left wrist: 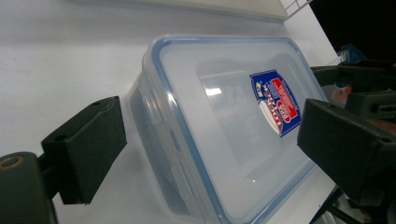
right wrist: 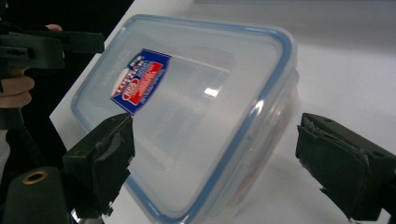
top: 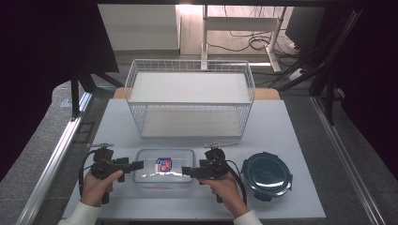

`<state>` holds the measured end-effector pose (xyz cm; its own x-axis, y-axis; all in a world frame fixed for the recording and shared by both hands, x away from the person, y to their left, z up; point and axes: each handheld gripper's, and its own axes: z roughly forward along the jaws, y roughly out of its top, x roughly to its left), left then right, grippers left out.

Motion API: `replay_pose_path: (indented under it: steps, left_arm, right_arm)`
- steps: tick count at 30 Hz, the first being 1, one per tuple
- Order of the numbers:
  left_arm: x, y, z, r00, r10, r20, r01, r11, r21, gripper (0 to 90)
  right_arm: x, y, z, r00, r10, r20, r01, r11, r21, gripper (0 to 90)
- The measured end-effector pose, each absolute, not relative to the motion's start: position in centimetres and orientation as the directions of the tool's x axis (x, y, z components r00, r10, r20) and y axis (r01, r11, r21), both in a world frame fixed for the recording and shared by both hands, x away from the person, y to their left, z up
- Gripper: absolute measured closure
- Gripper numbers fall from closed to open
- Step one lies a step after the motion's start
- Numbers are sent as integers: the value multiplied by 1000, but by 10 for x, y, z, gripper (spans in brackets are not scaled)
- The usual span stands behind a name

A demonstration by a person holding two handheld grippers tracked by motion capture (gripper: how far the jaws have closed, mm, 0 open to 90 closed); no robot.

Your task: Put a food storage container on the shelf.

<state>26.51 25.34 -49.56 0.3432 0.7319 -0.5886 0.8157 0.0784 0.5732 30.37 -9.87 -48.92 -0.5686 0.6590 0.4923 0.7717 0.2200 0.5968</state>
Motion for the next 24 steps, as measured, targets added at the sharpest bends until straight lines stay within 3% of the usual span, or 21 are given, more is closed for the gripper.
replay_pose_path:
  steps: [17,24]
  left_arm:
    - [272,247,-519,319,663,-678,875,69,479,92]
    - [271,250,-524,279,633,-723,898,96,430,185]
  right_arm:
    - [306,-92,-512,-513,624,589,835,205,510,106]
    - [306,-93,-514,-494,605,624,853,198,482,146]
